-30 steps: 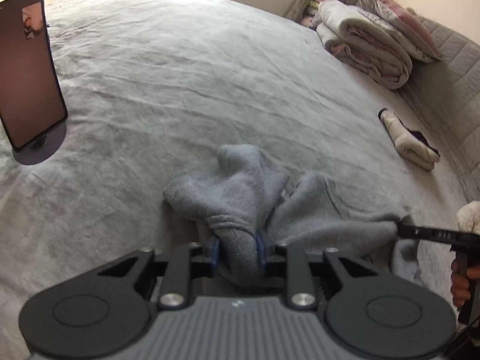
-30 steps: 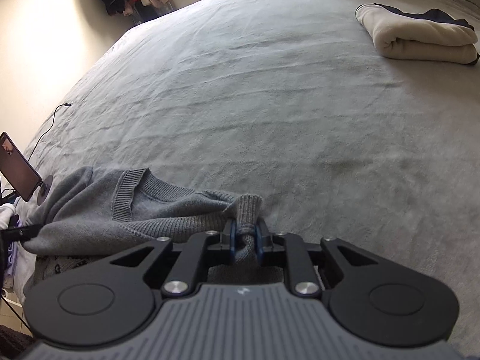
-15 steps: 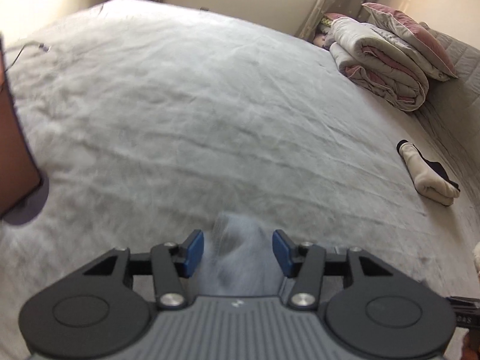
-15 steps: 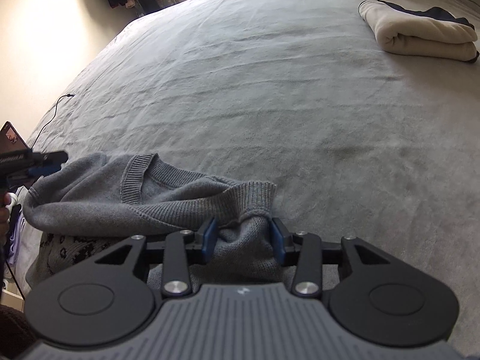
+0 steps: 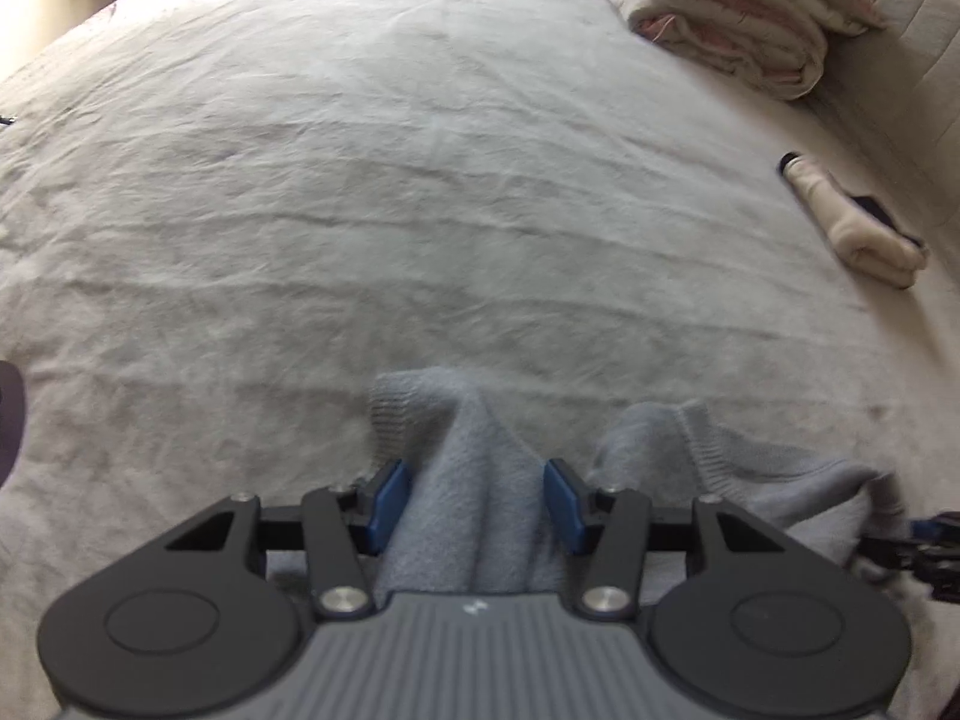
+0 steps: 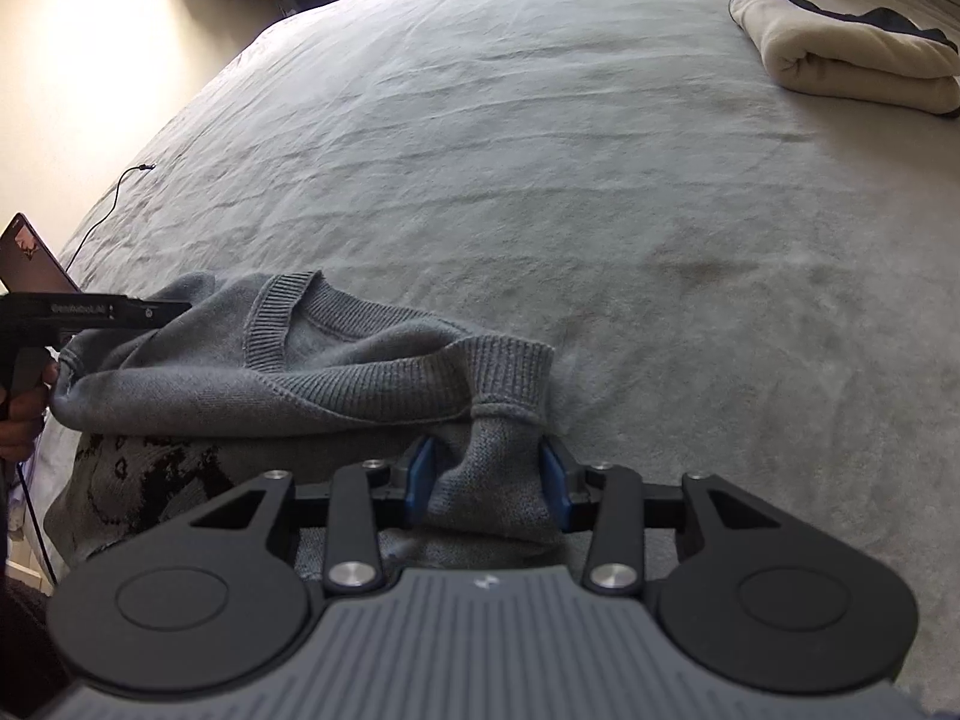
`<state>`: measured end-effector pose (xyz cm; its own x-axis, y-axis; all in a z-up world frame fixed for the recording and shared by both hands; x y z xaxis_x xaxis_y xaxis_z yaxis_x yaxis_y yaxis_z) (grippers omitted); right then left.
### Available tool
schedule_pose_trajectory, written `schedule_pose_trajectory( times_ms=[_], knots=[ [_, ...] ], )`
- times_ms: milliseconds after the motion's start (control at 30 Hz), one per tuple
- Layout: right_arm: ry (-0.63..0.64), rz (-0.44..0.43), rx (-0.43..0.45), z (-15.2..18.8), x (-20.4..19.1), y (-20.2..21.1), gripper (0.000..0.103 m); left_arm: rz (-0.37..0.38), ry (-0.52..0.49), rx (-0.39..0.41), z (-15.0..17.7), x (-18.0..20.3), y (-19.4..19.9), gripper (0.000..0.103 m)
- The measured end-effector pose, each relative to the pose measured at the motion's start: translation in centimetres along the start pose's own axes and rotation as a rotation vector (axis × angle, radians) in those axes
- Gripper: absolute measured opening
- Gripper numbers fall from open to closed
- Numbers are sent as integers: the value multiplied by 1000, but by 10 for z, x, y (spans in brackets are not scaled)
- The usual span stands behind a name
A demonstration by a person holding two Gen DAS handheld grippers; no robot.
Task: Fold clothes
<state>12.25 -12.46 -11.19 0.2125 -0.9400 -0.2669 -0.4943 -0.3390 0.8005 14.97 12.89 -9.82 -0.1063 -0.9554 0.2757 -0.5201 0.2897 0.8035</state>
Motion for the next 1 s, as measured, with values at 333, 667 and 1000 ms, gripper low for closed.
schedule_pose_trajectory(
  times_ms=[333, 667, 1000],
  knots=[
    [-15, 67, 88, -8, 21, 17, 9, 91, 2, -4, 3, 14, -4, 50],
    [-73, 148, 112, 7, 81, 40, 9, 112, 40, -21, 3, 10, -4, 50],
    [-71, 124, 95, 12, 77, 38, 10, 128, -133, -57, 10, 50, -33, 52]
  ],
)
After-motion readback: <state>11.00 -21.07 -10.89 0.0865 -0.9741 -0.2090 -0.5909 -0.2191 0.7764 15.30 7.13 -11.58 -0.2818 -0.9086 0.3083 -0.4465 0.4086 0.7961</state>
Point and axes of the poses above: each gripper's, at about its wrist camera, not at the fingertips, and y roughly against the way its jaws point, x to its right, z to its underside, the point moved 9 cm from there along -y, roughly the way its jaws point, and after that the axes turned 4 degrees about z, right-handed, at the moved point
